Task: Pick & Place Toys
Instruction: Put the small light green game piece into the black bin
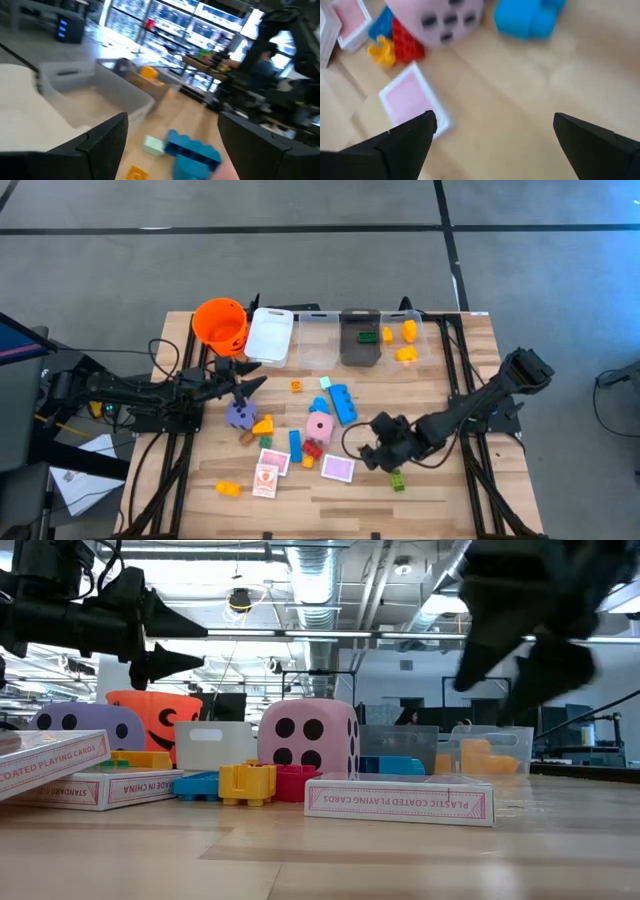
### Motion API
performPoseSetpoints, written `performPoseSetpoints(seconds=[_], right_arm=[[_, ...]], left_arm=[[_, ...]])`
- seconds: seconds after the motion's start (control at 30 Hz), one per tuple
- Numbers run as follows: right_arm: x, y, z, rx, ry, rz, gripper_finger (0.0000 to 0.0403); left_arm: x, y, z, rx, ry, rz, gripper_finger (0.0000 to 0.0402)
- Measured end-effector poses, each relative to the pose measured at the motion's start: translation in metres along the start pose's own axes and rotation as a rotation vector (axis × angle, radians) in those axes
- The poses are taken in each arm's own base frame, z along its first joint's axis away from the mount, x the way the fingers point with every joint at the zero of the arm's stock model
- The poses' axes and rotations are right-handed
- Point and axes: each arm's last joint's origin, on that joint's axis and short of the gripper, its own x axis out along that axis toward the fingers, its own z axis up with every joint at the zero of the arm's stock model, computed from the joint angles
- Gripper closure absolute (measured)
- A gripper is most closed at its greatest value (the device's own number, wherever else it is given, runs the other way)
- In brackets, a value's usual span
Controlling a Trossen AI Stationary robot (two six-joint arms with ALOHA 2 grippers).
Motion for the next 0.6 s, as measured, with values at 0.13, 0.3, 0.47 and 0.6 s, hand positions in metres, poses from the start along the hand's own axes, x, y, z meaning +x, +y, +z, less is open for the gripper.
performPoseSetpoints(seconds=[0.13, 0.3, 0.47, 0.6], right_arm=[[-0.005, -0.004, -0.015, 0.132, 0.128, -0.038, 0.0005], [-0.011, -0.01, -0.029, 0.23, 0.213, -0.119, 0.0005], [-0.016, -0.008, -0.039, 0.289, 0.287, -0.125, 0.0005], [-0.019, -0.008, -0.045, 0.327, 0.294, -0.126, 0.0005]], left_arm=[[0.0, -0.002, -0.001, -0.023, 0.027, -0.062, 0.0101], [0.0, -0.003, -0.001, -0.024, 0.038, -0.085, 0.0101], [0.0, -0.003, -0.001, -0.016, 0.037, -0.085, 0.0101], [0.0, -0.002, -0.001, -0.015, 0.037, -0.084, 0.0101]])
